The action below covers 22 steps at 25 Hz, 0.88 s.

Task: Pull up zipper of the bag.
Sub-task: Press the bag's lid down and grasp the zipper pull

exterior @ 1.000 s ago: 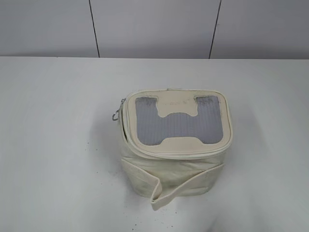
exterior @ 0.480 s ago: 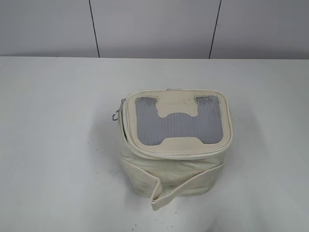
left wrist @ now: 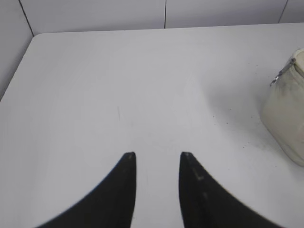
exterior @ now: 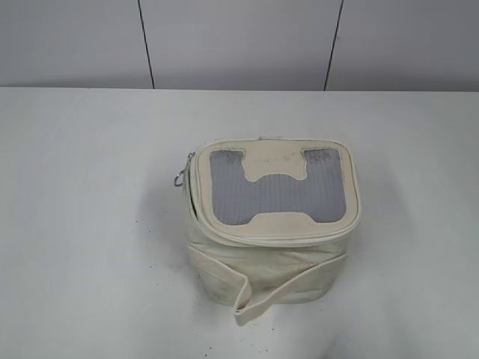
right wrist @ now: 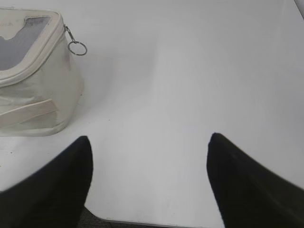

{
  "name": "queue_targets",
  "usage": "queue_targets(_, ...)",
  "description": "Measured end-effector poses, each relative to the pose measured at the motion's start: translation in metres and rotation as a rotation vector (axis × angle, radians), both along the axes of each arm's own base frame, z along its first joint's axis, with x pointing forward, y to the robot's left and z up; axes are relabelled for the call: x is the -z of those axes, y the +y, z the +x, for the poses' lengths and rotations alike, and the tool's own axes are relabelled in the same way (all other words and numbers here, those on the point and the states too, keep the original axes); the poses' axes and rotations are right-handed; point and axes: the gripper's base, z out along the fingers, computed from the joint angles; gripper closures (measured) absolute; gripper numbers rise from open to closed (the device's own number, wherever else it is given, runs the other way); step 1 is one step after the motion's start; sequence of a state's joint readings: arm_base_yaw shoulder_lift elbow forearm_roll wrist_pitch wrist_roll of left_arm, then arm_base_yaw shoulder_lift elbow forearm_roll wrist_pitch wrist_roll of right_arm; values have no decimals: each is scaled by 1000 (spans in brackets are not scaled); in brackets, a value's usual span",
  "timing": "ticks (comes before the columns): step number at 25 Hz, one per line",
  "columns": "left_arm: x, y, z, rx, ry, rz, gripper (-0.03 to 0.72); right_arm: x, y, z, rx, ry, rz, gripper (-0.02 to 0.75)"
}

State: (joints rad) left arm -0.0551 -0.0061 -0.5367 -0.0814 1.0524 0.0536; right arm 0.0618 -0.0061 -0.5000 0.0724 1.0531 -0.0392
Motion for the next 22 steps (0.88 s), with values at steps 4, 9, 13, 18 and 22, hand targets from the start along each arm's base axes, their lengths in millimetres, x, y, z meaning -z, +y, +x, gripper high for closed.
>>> queue_targets(4,0,0,0,2,0,-3,447,0,0,0,-2,0,3,155)
queue_targets(9,-6,-6,9,44,28,-53,447,-1,5,2,-32,11,47,155)
queue_targets(13,-15,-16,29,128,46,-108,447,-8,10,22,-78,75,51,155)
queue_targets(18,-20,-28,72,213,111,-186,447,-18,23,57,-217,98,74,155)
queue_targets(22,-10,-38,109,318,235,-174,447,-23,35,88,-329,192,32,155)
